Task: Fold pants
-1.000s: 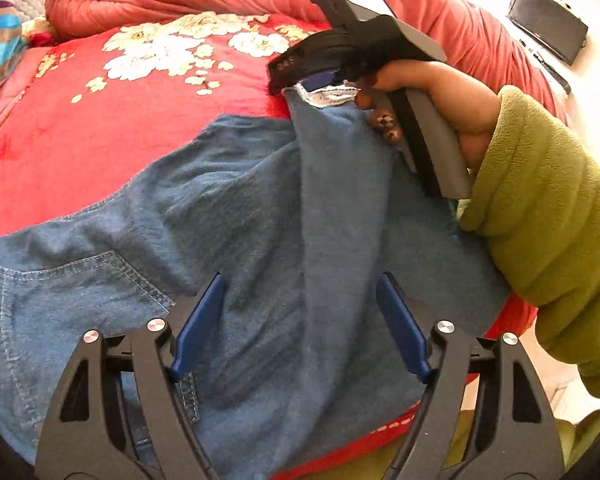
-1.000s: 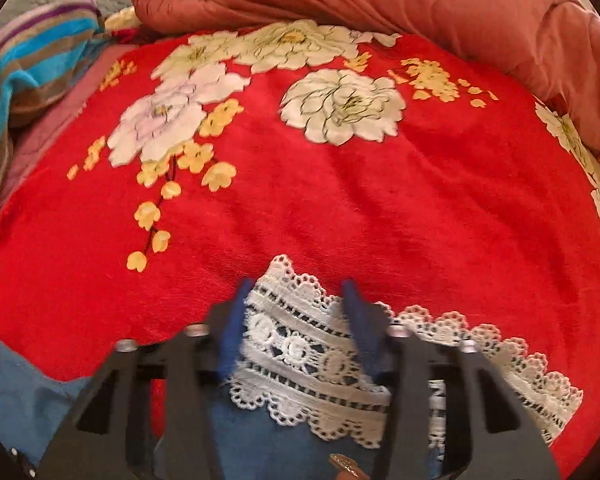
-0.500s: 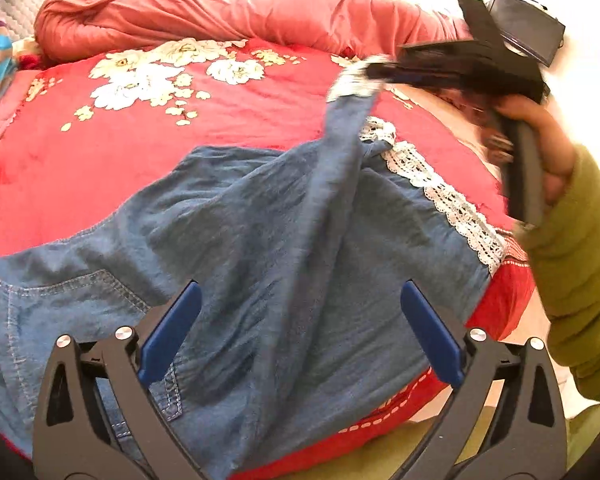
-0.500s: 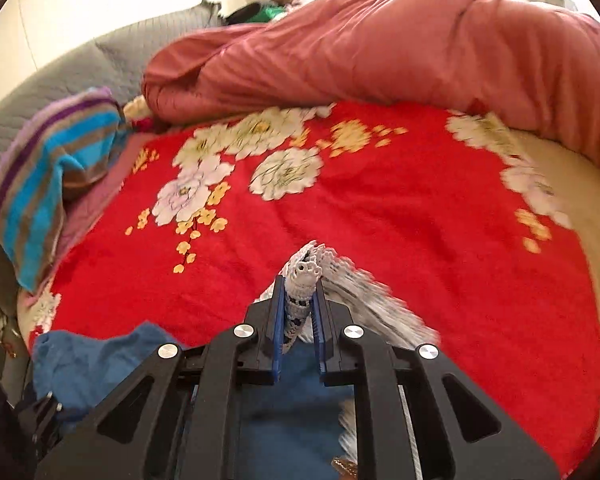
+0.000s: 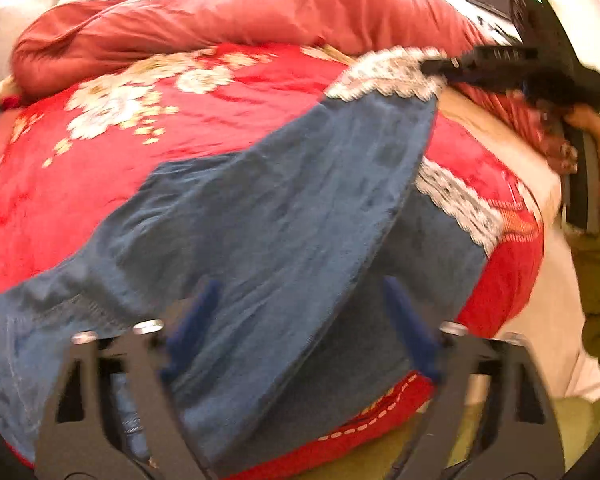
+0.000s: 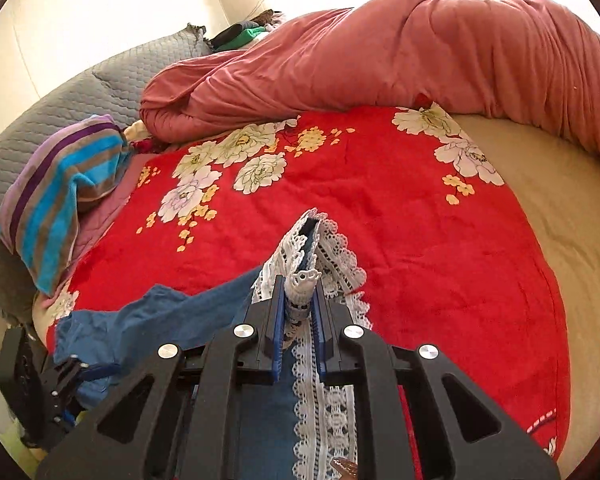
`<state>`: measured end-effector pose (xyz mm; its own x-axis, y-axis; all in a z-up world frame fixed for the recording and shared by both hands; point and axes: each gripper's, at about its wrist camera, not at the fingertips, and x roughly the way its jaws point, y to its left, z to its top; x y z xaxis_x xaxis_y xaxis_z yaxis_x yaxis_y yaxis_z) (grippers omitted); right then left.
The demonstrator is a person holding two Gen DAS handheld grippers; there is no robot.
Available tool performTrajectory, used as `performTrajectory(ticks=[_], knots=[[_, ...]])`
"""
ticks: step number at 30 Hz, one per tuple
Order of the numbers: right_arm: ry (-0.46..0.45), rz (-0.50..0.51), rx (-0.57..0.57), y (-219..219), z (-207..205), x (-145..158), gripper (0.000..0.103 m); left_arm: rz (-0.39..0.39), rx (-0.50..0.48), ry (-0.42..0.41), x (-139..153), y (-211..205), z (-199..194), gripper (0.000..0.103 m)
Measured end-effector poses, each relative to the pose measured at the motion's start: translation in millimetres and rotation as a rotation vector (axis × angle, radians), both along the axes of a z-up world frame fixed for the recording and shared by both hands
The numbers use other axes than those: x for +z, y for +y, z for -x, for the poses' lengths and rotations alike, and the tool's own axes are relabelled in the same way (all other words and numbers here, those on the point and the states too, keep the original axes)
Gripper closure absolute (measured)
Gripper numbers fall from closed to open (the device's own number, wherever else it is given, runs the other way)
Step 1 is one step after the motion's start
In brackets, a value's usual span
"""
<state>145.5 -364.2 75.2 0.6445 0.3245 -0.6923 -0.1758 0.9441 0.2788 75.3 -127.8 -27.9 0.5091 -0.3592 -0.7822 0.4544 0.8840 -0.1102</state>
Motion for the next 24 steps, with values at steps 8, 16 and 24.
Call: performTrajectory(ticks=[8,16,24], knots=[[0.023,-0.017,-0.003,-16.6,25.8,3.5,0.092,-0.065,-0.049,0.009,-15.5,-8.7,0.6,0.102],[0.120,-0.018,-0.011,-32.2,69.7,-10.6,0.092,-0.069,-0.056,-0.008,-9.0,-3.7,16.5,0.103],[0.239,0.008,-0.011,-34.5,99.8,-34.7,0.092,-0.090,-0.070,-0.010,-7.8,-1.8,27.7,0.103]])
